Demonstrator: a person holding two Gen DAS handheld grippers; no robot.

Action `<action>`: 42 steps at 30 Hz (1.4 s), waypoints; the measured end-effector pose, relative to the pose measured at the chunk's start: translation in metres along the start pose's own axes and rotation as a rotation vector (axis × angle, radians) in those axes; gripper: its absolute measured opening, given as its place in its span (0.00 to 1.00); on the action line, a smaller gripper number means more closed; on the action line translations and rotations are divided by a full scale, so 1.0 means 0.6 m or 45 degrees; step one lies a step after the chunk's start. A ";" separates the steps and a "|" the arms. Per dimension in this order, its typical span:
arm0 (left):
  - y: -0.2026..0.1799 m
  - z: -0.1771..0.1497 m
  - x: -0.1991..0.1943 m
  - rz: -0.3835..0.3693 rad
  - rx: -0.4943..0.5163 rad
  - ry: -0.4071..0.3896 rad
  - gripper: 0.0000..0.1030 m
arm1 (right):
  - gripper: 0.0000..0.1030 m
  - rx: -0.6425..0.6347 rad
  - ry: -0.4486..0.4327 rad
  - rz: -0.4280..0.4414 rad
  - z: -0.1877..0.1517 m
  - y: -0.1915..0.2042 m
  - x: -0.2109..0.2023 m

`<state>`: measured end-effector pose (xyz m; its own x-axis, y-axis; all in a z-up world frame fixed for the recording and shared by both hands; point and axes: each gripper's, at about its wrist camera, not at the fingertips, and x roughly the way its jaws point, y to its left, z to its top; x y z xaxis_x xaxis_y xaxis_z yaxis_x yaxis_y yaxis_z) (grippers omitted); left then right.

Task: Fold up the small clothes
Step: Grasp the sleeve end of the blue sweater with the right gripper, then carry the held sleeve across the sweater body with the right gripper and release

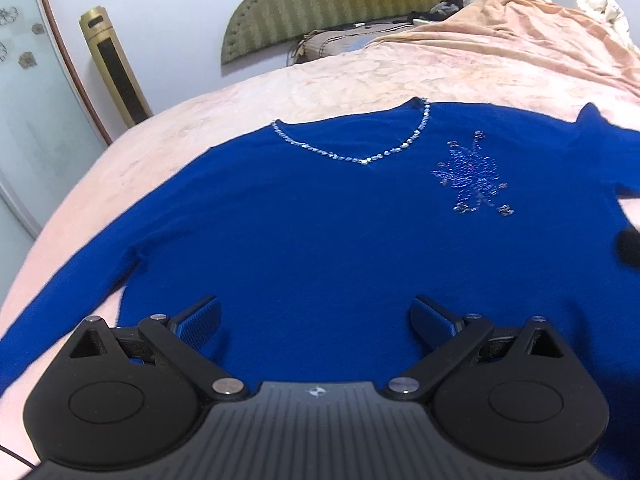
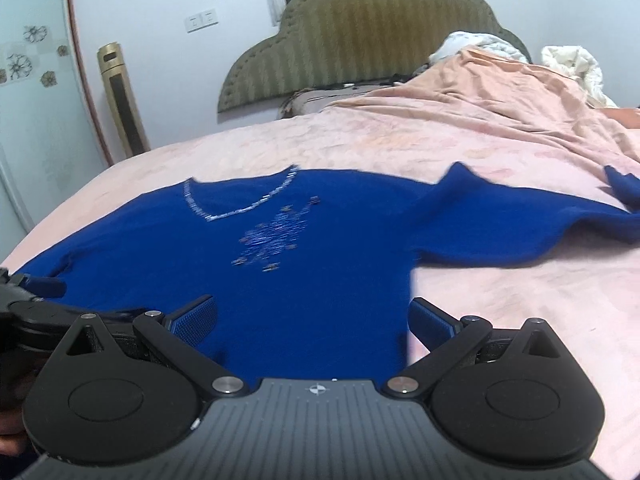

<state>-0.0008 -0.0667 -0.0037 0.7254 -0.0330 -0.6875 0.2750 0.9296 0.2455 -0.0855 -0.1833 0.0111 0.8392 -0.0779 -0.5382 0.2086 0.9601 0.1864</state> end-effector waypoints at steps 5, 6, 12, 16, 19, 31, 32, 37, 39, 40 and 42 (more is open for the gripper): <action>-0.007 0.002 0.002 -0.028 0.014 -0.003 0.99 | 1.00 0.176 -0.056 -0.125 0.026 -0.115 -0.022; -0.010 0.002 0.002 -0.037 0.022 -0.004 0.99 | 1.00 0.211 -0.073 -0.168 0.030 -0.139 -0.028; -0.030 0.003 -0.001 -0.082 0.075 -0.009 0.99 | 1.00 0.317 -0.203 -0.549 0.090 -0.303 -0.061; -0.039 0.003 -0.003 -0.075 0.111 -0.020 0.99 | 0.98 0.374 -0.180 -0.696 0.142 -0.426 -0.040; -0.041 0.003 -0.001 -0.061 0.126 -0.016 0.99 | 0.85 0.519 -0.090 -0.689 0.169 -0.517 -0.006; -0.035 0.004 0.007 -0.051 0.128 -0.003 0.99 | 0.07 0.682 -0.034 -0.510 0.169 -0.571 0.039; -0.035 0.003 0.006 -0.050 0.128 -0.006 0.99 | 0.06 0.668 -0.072 -0.523 0.174 -0.565 0.031; -0.028 0.002 0.004 -0.056 0.110 -0.012 0.99 | 0.06 0.542 -0.337 -0.796 0.183 -0.518 -0.055; -0.024 0.002 0.003 -0.052 0.099 -0.015 0.99 | 0.07 0.528 -0.407 -0.825 0.178 -0.500 -0.079; -0.022 0.002 0.003 -0.044 0.094 -0.017 0.99 | 0.07 0.521 -0.424 -0.817 0.174 -0.489 -0.085; -0.013 0.003 0.003 -0.029 0.077 -0.020 0.99 | 0.07 0.500 -0.436 -0.764 0.167 -0.463 -0.092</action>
<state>-0.0008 -0.0749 -0.0057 0.7283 -0.0606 -0.6826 0.3292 0.9045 0.2710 -0.1396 -0.4727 0.0711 0.6216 -0.6916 -0.3679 0.7827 0.5677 0.2551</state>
